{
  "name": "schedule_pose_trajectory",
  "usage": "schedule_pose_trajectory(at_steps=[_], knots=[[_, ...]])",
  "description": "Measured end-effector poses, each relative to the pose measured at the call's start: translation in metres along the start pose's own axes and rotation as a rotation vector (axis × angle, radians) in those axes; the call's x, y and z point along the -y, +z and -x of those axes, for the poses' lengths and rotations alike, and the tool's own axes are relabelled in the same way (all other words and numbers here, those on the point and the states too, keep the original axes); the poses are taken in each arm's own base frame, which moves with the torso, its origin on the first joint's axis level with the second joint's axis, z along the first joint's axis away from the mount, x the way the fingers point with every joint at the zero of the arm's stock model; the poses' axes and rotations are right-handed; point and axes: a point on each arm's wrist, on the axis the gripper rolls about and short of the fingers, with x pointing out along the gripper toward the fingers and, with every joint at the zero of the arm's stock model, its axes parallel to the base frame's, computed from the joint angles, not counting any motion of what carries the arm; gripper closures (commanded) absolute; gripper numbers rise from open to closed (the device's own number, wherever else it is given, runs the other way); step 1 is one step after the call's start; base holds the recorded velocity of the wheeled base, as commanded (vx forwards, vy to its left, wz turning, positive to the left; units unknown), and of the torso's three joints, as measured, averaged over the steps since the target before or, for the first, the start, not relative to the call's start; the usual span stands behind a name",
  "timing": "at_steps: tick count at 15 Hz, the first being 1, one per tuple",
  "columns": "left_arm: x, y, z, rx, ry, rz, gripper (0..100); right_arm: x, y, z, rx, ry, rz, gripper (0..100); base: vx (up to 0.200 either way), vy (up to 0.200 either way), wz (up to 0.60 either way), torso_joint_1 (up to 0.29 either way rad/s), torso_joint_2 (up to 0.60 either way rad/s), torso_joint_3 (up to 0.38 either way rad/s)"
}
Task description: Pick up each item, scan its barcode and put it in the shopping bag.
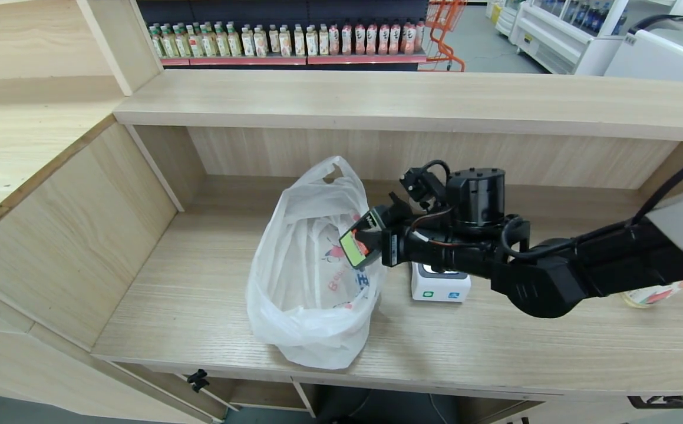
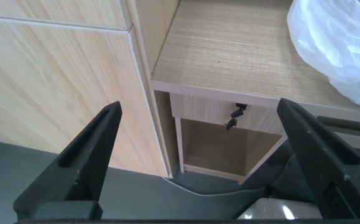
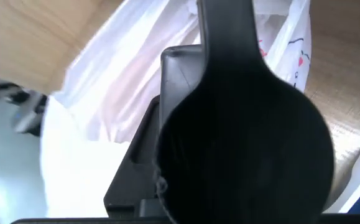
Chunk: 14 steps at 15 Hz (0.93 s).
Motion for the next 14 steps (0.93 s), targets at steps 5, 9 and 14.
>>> schedule_pose_trajectory(at_steps=[5,9,14], knots=[[0.0,0.0,0.0,0.0,0.001,0.0,0,0.016,-0.019,-0.02,-0.037,-0.023,0.073,100,0.0,0.0,0.0,0.0,0.0,0.0],[0.0,0.0,0.0,0.0,0.001,0.0,0,0.019,-0.02,-0.029,-0.001,-0.022,0.093,0,0.0,0.0,0.0,0.0,0.0,0.0],[0.0,0.0,0.0,0.0,0.001,0.0,0,0.012,0.004,-0.02,0.07,0.003,-0.163,0,0.0,0.0,0.0,0.0,0.0,0.0]])
